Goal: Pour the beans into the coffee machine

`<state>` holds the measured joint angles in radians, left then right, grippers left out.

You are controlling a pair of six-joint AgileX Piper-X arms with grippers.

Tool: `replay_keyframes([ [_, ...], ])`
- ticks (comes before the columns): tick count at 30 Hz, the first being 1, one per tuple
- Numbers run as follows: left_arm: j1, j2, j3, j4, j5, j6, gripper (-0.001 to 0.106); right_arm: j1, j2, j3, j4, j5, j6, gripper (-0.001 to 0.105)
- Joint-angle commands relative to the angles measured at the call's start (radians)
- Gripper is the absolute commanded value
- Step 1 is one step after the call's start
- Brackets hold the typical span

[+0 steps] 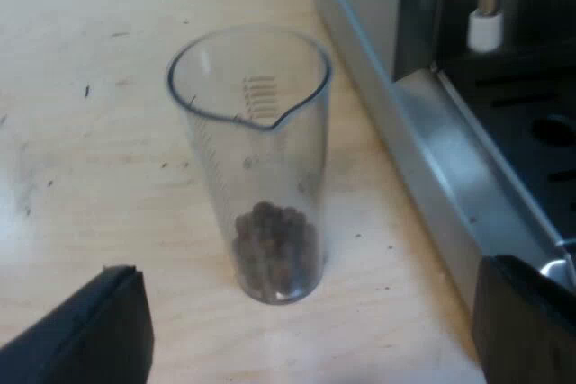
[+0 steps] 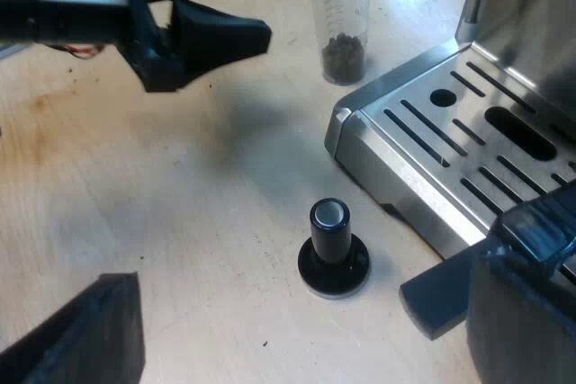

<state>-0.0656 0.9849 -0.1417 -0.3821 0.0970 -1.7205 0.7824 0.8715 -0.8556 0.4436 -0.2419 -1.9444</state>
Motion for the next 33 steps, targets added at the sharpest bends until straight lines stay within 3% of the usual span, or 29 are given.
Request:
replay_keyframes([
  [1, 0.002, 0.079, -0.003, -0.117, -0.049, -0.012, 0.085, 0.002, -0.004, -0.011, -0.022, -0.001, -0.003, 0.078],
  [7, 0.002, 0.229, -0.005, -0.275, -0.057, -0.012, 0.085, 0.002, -0.004, -0.011, -0.022, -0.001, -0.003, 0.078],
  [11, 0.002, 0.297, -0.011, -0.319, -0.057, -0.012, 0.085, 0.002, -0.004, -0.011, -0.022, -0.001, -0.003, 0.078],
  [12, 0.002, 0.373, -0.029, -0.357, -0.057, -0.012, 0.085, 0.002, -0.004, -0.011, -0.022, -0.001, -0.003, 0.078],
  [16, 0.002, 0.473, -0.059, -0.414, -0.057, -0.012, 0.085, 0.002, -0.004, -0.011, -0.022, -0.001, -0.003, 0.078],
  [20, 0.002, 0.501, -0.075, -0.443, -0.057, -0.012, 0.085, 0.002, -0.004, -0.011, -0.022, -0.001, -0.003, 0.078],
  [33, 0.002, 0.647, -0.235, -0.454, -0.059, -0.012, 0.085, 0.002, -0.004, -0.011, -0.022, 0.004, -0.003, 0.078],
])
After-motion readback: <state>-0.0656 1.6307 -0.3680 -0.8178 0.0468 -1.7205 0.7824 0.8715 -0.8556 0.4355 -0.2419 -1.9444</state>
